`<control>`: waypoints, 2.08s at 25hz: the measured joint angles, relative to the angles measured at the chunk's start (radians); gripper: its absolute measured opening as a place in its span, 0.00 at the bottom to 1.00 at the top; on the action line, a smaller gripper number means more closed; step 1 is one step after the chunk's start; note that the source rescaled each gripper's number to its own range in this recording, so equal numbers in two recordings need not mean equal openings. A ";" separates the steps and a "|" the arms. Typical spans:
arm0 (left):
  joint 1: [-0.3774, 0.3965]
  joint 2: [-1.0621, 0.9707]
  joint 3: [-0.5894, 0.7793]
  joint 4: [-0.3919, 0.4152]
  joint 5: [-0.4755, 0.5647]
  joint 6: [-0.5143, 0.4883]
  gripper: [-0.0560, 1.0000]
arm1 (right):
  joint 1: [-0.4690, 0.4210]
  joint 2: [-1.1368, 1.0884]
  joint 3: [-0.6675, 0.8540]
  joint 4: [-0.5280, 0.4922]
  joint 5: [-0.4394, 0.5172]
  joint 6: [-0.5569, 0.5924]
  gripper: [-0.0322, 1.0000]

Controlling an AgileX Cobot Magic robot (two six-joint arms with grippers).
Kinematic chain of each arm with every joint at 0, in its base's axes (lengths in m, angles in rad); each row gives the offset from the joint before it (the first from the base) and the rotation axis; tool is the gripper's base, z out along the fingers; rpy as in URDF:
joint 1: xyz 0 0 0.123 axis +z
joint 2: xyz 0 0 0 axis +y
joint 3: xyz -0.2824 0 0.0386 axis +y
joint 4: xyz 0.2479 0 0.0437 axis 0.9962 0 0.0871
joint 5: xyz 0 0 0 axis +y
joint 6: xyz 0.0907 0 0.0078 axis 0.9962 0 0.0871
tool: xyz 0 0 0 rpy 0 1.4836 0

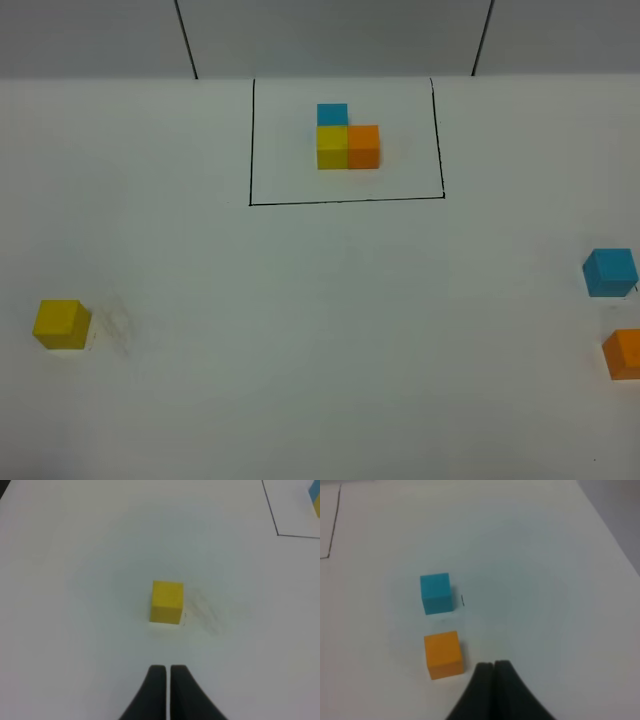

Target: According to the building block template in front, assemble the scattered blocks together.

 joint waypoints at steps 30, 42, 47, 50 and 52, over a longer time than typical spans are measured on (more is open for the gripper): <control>0.000 0.000 0.000 0.000 0.000 0.000 0.05 | 0.000 0.000 0.000 0.000 0.000 0.000 0.03; 0.000 0.000 0.000 0.000 0.000 -0.001 0.05 | 0.000 0.000 0.000 0.000 0.000 0.000 0.03; 0.000 0.000 0.000 0.001 0.000 0.000 0.09 | 0.000 0.000 0.000 0.000 0.000 0.000 0.03; 0.000 0.000 0.000 0.015 0.000 0.006 0.22 | 0.000 0.000 0.000 0.000 0.000 0.000 0.03; 0.000 0.000 0.000 0.022 0.000 0.013 0.37 | 0.000 0.000 0.000 0.000 0.000 0.000 0.03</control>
